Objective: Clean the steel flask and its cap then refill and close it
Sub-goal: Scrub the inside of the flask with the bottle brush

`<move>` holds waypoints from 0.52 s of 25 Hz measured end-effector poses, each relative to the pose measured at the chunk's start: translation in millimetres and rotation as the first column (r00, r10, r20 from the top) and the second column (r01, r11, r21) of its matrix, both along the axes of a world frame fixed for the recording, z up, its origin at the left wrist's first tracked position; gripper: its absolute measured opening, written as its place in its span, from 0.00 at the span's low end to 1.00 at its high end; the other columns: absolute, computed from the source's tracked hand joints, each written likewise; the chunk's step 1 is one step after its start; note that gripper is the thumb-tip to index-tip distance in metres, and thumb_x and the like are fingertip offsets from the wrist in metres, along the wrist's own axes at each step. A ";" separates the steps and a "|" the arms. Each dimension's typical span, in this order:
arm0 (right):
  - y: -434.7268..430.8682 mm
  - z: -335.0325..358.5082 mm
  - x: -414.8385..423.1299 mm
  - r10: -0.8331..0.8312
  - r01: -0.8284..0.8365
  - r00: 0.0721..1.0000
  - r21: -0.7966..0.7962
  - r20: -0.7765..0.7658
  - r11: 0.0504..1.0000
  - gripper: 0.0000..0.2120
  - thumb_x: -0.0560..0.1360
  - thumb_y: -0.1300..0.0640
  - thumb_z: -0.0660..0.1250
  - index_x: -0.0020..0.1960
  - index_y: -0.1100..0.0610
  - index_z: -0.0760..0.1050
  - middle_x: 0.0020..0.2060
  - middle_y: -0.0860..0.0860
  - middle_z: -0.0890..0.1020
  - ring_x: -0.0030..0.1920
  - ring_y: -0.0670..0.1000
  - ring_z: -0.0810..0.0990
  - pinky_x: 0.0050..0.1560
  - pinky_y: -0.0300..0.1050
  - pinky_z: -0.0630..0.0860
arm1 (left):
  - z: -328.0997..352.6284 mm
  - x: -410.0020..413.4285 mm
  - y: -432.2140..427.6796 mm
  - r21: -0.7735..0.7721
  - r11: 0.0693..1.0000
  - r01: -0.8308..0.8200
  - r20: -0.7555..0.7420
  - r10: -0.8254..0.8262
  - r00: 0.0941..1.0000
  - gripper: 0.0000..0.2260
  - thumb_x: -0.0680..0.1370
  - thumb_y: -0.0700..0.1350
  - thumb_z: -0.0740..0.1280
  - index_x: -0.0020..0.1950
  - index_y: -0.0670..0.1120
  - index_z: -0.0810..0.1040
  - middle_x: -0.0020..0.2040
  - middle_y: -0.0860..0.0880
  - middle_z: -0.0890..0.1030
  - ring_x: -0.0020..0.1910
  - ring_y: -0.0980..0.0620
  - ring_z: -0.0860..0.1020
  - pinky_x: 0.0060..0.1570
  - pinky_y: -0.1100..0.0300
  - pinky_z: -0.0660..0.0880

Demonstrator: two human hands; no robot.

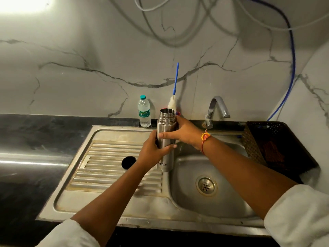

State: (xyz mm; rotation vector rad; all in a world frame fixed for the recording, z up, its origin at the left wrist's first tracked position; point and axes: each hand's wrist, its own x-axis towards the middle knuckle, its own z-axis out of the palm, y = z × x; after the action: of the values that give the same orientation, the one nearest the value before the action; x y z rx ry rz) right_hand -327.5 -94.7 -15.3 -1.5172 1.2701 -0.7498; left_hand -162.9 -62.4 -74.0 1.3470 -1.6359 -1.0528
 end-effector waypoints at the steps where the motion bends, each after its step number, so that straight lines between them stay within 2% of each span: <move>1: -2.7 6.5 1.5 0.018 -0.018 1.000 0.013 0.013 1.000 0.31 0.65 0.45 0.79 0.64 0.50 0.74 0.57 0.48 0.82 0.59 0.48 0.80 0.63 0.53 0.77 | 2.2 3.7 -3.2 -0.002 1.000 -0.004 -0.011 0.004 1.000 0.26 0.71 0.51 0.79 0.64 0.54 0.72 0.53 0.58 0.81 0.49 0.67 0.80 0.44 0.68 0.78; 3: -11.1 21.2 3.2 -0.009 0.008 0.999 -0.021 -0.034 1.000 0.31 0.64 0.38 0.77 0.62 0.51 0.76 0.56 0.49 0.83 0.57 0.49 0.80 0.61 0.52 0.78 | 4.8 10.5 -9.1 -0.006 0.999 -0.033 -0.026 0.033 0.999 0.28 0.71 0.52 0.80 0.66 0.53 0.72 0.54 0.58 0.80 0.50 0.62 0.80 0.46 0.66 0.78; 5: -26.6 37.7 3.3 -0.151 0.127 0.974 -0.145 -0.168 0.981 0.32 0.66 0.33 0.73 0.61 0.52 0.76 0.53 0.48 0.82 0.53 0.48 0.80 0.56 0.47 0.79 | 6.7 16.2 -15.2 0.001 0.997 -0.080 -0.047 0.080 0.996 0.28 0.71 0.53 0.80 0.66 0.53 0.72 0.54 0.57 0.80 0.51 0.59 0.80 0.50 0.61 0.78; 7: -48.1 54.8 -0.4 -0.338 0.270 0.912 -0.277 -0.234 0.922 0.27 0.71 0.35 0.70 0.58 0.54 0.75 0.47 0.47 0.80 0.48 0.48 0.79 0.46 0.40 0.77 | 7.6 19.4 -21.4 0.010 0.995 -0.103 -0.072 0.103 0.992 0.29 0.71 0.53 0.80 0.67 0.54 0.71 0.54 0.57 0.80 0.52 0.58 0.80 0.52 0.58 0.79; 9: -71.1 70.9 -4.7 -0.473 0.355 0.832 -0.378 -0.289 0.855 0.22 0.74 0.38 0.68 0.57 0.56 0.76 0.46 0.50 0.80 0.46 0.50 0.78 0.39 0.38 0.71 | 8.2 21.3 -27.0 0.001 0.995 -0.096 -0.062 0.096 0.993 0.29 0.70 0.53 0.80 0.66 0.54 0.70 0.54 0.58 0.79 0.52 0.58 0.80 0.50 0.59 0.78; 10: -82.6 77.0 -7.1 -0.515 0.371 0.793 -0.413 -0.325 0.832 0.22 0.75 0.40 0.68 0.58 0.57 0.76 0.48 0.51 0.81 0.47 0.51 0.79 0.39 0.39 0.70 | 8.5 21.7 -29.5 -0.007 0.996 -0.092 -0.054 0.091 0.994 0.29 0.70 0.54 0.80 0.66 0.54 0.70 0.54 0.58 0.79 0.52 0.58 0.79 0.50 0.60 0.78; 13: -111.6 92.2 -9.9 -0.570 0.386 0.734 -0.464 -0.369 0.798 0.26 0.76 0.42 0.69 0.66 0.58 0.72 0.56 0.54 0.81 0.54 0.54 0.79 0.48 0.43 0.73 | 8.6 22.7 -37.5 -0.020 0.997 -0.073 -0.044 0.072 0.996 0.31 0.70 0.54 0.80 0.68 0.53 0.71 0.56 0.55 0.80 0.52 0.57 0.79 0.52 0.56 0.80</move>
State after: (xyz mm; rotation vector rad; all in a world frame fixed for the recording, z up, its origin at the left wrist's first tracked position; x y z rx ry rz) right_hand -337.4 -206.3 76.9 -1.7557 2.0725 -1.0114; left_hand -140.3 -99.9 -65.4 1.3501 -1.5510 -1.0120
